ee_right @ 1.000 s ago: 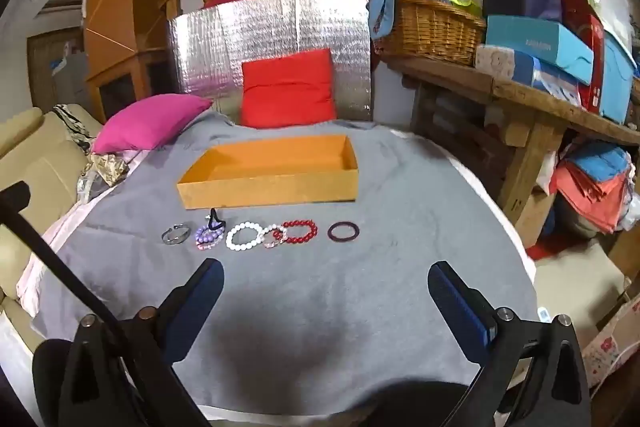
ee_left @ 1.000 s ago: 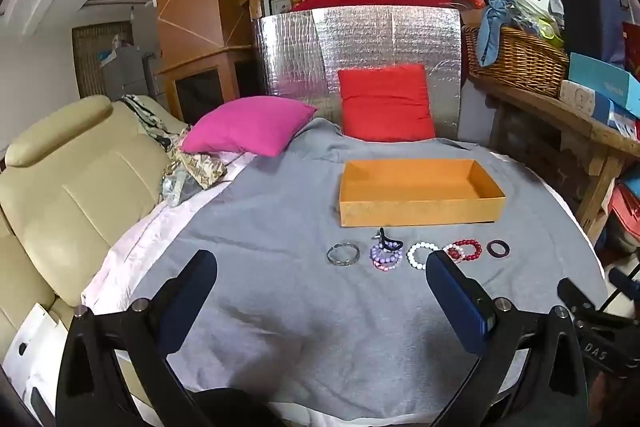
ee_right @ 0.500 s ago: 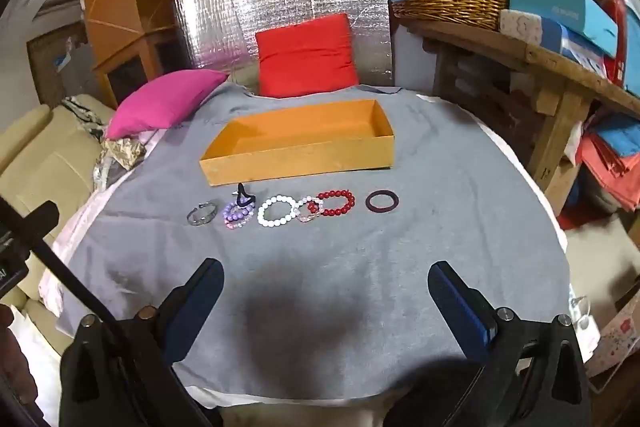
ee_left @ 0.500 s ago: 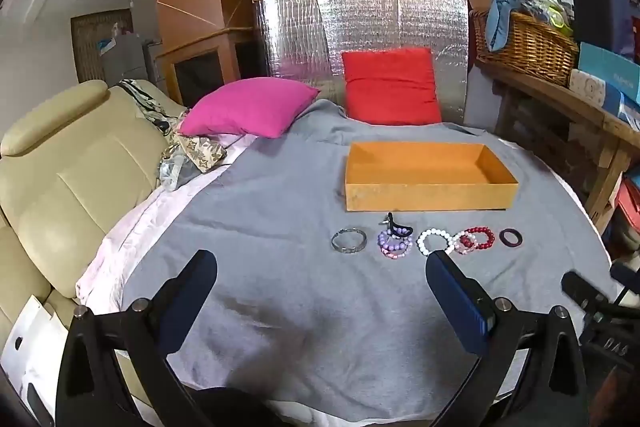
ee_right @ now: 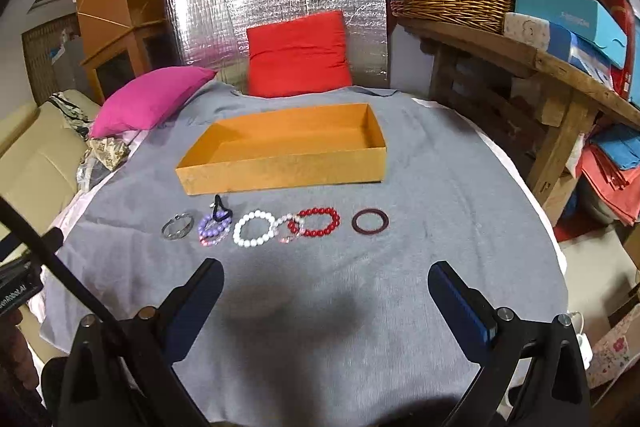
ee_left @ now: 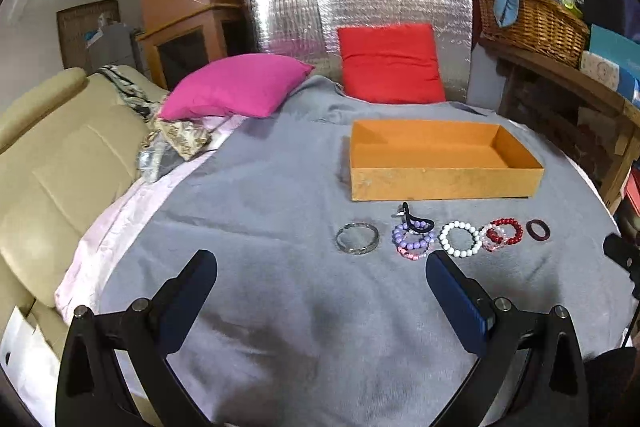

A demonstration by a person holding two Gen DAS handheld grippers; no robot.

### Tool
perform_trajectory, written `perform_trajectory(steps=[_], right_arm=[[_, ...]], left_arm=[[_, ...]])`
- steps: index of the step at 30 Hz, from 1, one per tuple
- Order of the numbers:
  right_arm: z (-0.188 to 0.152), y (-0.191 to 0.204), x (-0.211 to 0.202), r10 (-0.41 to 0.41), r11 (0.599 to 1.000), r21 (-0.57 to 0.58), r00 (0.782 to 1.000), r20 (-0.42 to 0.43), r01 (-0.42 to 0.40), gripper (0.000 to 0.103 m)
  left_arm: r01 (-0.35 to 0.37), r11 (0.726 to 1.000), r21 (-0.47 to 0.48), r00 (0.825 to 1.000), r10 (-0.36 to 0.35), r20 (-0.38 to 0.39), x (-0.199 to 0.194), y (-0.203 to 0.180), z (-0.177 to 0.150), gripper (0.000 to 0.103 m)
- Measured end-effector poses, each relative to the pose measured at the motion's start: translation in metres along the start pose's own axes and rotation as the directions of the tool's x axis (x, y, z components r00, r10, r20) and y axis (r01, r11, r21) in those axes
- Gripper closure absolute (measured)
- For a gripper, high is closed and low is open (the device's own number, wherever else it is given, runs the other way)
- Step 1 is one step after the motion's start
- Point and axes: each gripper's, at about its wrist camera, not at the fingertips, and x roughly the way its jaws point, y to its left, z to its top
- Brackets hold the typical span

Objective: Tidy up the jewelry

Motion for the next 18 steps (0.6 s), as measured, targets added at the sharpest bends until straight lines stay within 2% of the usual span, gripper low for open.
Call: perform_trajectory(steps=[9,12,16,18], right_arm=[[0.019,-0.007,0.06,0.038,0.999,0.012,0.999,0.02,-0.038,0.0],[0.021,-0.007,0.076,0.023,1.0,0.01,1.0,0.016,-0.023,0.0],[0.015,0.001,0.089,-0.007,1.0,-0.03,1.0,-0.018,0.007,0.0],[0.014,0.006,0.088,-0.019,0.998,-0.061,1.0,-0.015,0.018,0.0]], left_arm=[[0.068,0.998,0.007,0.998,-0.068,0.012,0.066,-0.029,0.02,0.0],[0.059,0.998,0.023,0.998,-0.059,0.01,0.081,-0.035,0.019,0.0],[0.101,0.995,0.008,0.994,-0.101,-0.038,0.089,-0.039,0.013,0.0],[0.11,0.994,0.008,0.993,-0.11,-0.036,0.085,-0.042,0.013,0.0]])
